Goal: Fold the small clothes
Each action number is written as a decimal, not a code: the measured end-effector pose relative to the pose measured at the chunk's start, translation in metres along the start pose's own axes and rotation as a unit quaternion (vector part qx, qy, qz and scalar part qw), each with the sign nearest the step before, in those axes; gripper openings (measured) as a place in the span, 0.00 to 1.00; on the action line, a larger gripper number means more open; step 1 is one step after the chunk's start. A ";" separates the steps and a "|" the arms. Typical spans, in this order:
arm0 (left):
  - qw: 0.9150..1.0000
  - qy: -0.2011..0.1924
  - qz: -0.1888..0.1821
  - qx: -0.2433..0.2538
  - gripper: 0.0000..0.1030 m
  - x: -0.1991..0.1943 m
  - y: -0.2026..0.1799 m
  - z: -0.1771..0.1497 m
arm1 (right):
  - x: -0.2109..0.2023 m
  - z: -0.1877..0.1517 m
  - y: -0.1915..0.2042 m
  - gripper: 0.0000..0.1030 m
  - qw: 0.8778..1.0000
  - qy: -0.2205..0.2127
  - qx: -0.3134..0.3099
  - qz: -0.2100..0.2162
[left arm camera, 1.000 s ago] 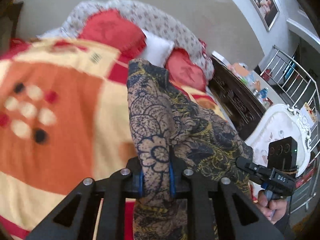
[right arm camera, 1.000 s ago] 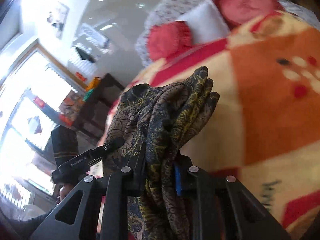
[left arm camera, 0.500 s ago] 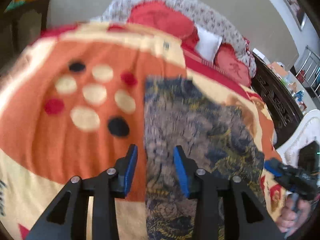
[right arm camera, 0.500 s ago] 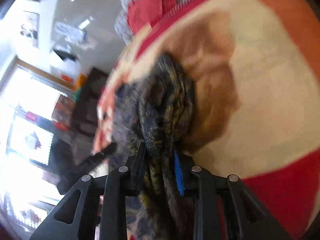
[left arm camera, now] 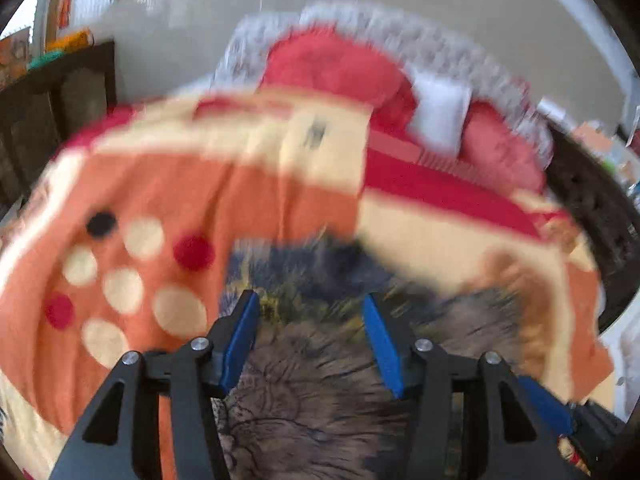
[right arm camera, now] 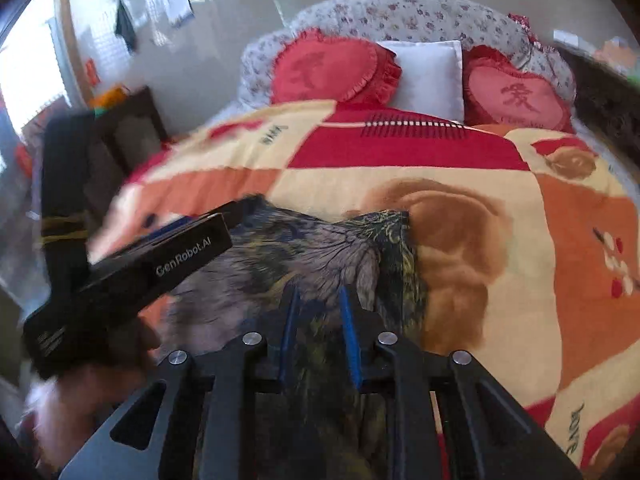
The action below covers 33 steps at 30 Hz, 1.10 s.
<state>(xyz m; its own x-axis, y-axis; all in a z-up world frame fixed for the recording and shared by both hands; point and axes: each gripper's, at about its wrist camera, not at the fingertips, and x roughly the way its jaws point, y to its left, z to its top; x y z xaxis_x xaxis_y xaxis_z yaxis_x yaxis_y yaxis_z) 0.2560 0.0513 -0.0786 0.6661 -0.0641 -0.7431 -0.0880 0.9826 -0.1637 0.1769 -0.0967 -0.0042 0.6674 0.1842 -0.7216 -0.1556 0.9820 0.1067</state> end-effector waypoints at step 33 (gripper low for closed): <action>0.997 0.025 -0.042 0.063 0.97 -0.111 0.014 -0.105 | -0.078 -0.091 -0.018 0.24 0.996 -0.005 -0.091 0.021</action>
<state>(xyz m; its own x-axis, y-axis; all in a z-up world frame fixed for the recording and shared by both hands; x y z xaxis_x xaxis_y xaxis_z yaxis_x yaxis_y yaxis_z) 0.1032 0.0543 -0.0662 0.6295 -0.1528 -0.7618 0.0624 0.9872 -0.1465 0.0611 -0.1328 -0.0122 0.6642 0.2255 -0.7128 -0.3121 0.9500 0.0097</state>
